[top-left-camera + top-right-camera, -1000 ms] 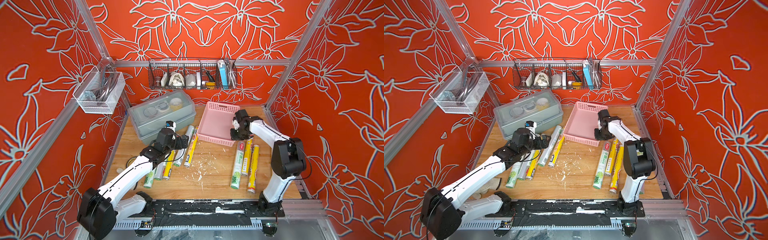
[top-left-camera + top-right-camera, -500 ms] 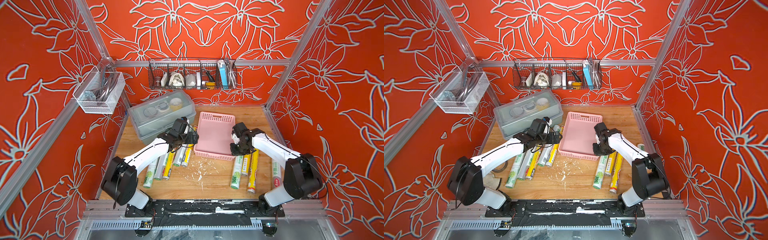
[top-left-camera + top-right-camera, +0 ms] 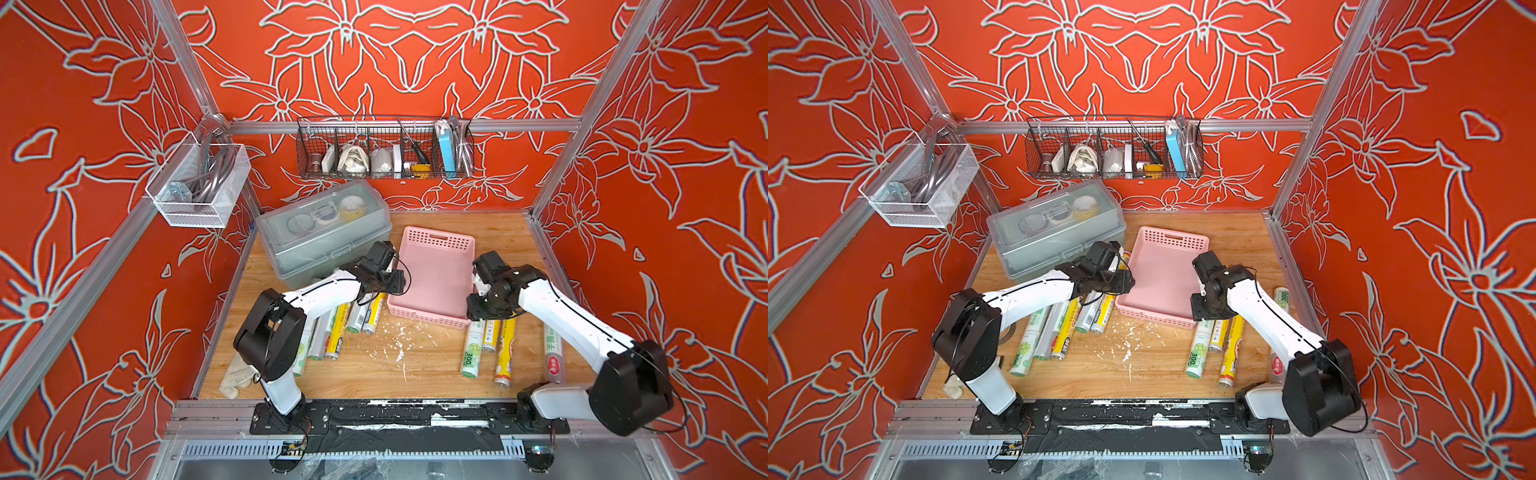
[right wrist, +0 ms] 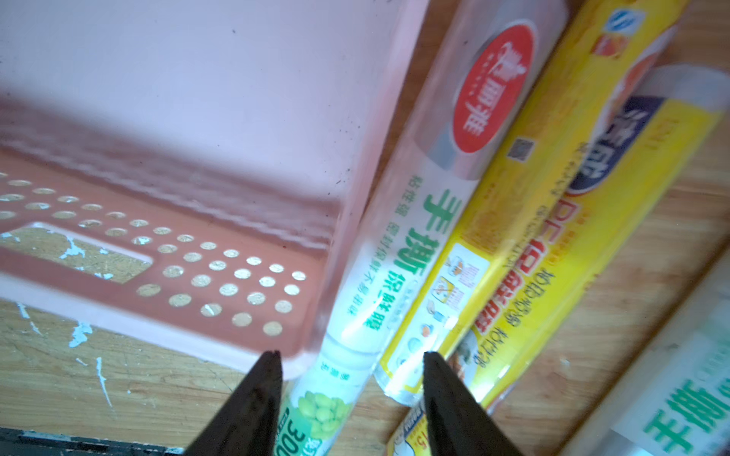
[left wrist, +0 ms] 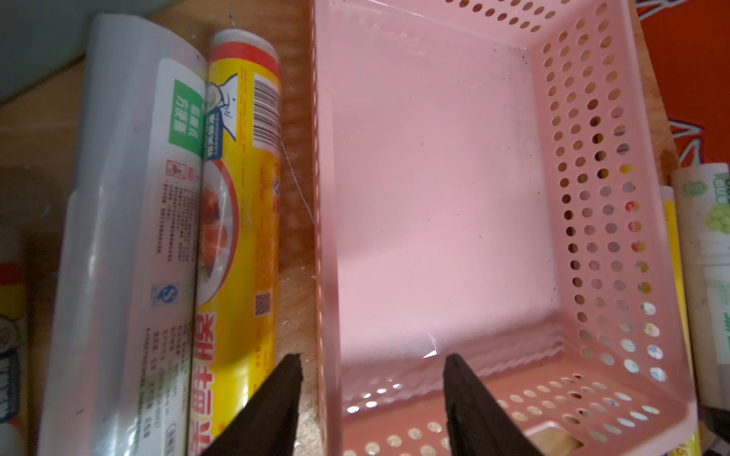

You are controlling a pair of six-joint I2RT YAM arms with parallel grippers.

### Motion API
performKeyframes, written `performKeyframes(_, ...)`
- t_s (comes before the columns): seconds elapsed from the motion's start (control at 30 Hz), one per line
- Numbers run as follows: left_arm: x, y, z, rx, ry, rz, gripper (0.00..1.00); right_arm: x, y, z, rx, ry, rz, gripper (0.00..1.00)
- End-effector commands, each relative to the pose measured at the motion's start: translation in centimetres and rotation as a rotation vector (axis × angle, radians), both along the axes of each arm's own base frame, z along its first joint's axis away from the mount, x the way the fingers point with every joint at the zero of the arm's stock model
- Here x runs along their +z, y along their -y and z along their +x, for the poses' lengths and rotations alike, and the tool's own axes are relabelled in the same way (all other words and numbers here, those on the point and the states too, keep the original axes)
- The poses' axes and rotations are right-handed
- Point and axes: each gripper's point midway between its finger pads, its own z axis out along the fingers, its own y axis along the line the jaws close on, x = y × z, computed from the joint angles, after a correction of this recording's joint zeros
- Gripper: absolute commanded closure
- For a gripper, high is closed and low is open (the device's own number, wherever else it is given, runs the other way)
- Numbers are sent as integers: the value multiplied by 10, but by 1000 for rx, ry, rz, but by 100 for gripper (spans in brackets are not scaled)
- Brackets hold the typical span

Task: Put the plastic wrap into the basket
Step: Move the basket to the center of the board, then pick up the plastic wrap from the center of the board.

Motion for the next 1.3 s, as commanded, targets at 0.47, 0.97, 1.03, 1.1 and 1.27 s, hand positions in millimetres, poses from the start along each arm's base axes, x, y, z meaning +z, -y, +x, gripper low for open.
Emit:
performKeyframes(0.47,-11,0,-15,27,-27,-32,64,-25,90,1,-376,-51,-61,41)
performKeyframes(0.97,-9,-11,-36,55,-36,-61,78,-39,36,2,-253,-57,208,50)
performKeyframes(1.03,-11,-12,-37,63,-42,-59,79,-41,31,4,-242,-59,218,50)
performKeyframes(1.1,-14,-14,-38,66,-48,-51,80,-43,28,5,-238,-60,213,50)
performKeyframes(1.27,-12,-14,-37,63,-38,-50,72,-49,25,10,-225,-75,173,50)
